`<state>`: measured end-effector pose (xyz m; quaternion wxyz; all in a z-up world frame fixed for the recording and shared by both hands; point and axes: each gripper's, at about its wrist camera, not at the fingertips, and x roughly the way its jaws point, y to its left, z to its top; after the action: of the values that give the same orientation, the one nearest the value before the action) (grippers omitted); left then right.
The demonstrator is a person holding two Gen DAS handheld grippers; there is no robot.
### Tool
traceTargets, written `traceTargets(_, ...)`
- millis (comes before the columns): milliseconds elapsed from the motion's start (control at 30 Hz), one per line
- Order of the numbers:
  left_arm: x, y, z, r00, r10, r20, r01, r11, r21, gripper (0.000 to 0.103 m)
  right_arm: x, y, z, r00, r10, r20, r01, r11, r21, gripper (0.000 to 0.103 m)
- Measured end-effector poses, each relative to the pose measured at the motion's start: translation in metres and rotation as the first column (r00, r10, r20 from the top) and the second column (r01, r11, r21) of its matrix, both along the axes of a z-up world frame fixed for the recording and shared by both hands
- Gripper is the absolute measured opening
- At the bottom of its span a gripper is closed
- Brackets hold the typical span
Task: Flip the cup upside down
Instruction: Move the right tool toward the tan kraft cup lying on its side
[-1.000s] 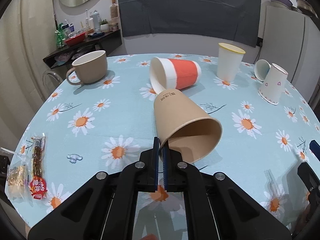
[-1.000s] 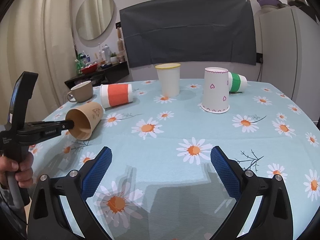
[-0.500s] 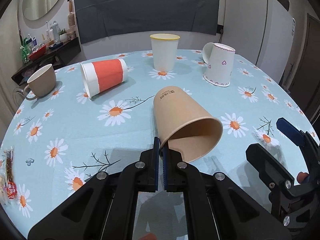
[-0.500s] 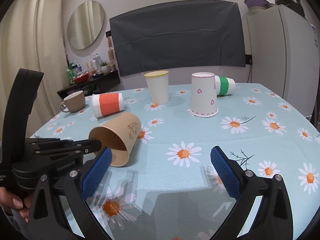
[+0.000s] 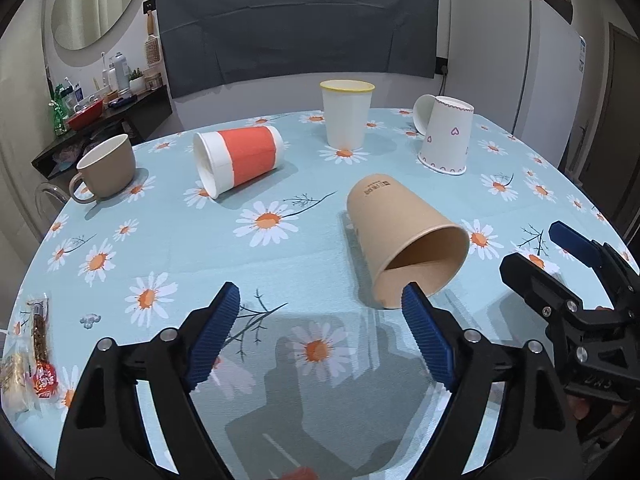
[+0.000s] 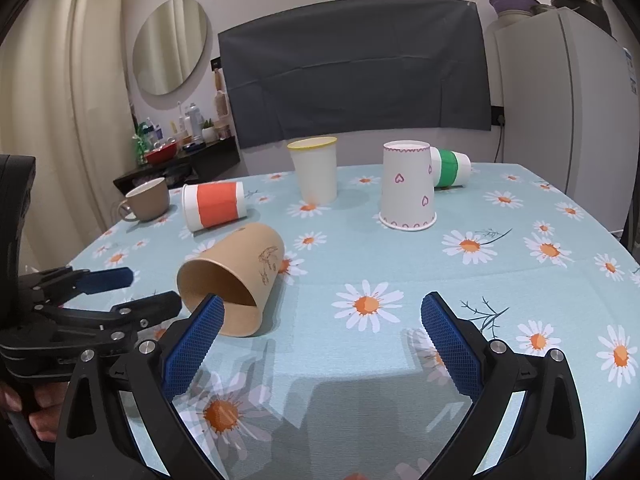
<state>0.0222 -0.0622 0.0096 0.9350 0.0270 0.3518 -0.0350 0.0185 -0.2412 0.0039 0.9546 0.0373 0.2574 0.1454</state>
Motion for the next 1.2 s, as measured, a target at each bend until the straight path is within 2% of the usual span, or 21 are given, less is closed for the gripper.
traceTargets(67,-0.003,0.009,0.001,1.0,0.013,0.002,-0.013,1.0,0.004,0.094,0.0,0.0,0.0,1.0,0.003,-0.003,-0.003,1.0,-0.001,0.095)
traceTargets(133,-0.006,0.019,0.001,1.0,0.028,0.011,-0.028,1.0,0.004,0.097,0.0,0.001,0.0,1.0,0.005,-0.006,-0.005,1.0,-0.002,0.095)
traceTargets(433,0.002,0.053,-0.017,0.997,0.074,-0.035,-0.074,0.997,0.005,0.097,0.003,0.002,-0.002,1.0,0.0,-0.023,0.0,1.0,-0.011,0.095)
traceTargets(667,-0.002,0.051,-0.019,0.999,0.049,-0.004,-0.049,0.999,0.003,0.097,0.005,0.003,-0.003,0.999,0.004,-0.034,-0.005,1.0,-0.017,0.095)
traceTargets(1000,-0.006,0.052,-0.017,0.995,0.092,0.031,-0.093,0.996,0.017,0.097,0.008,0.006,-0.005,0.998,0.012,-0.059,-0.014,1.0,-0.027,0.095)
traceTargets(1200,-0.01,0.052,-0.016,0.996,0.074,0.046,-0.075,0.997,0.009,0.097,0.015,0.007,-0.007,0.995,0.023,-0.098,-0.026,0.999,-0.029,0.095)
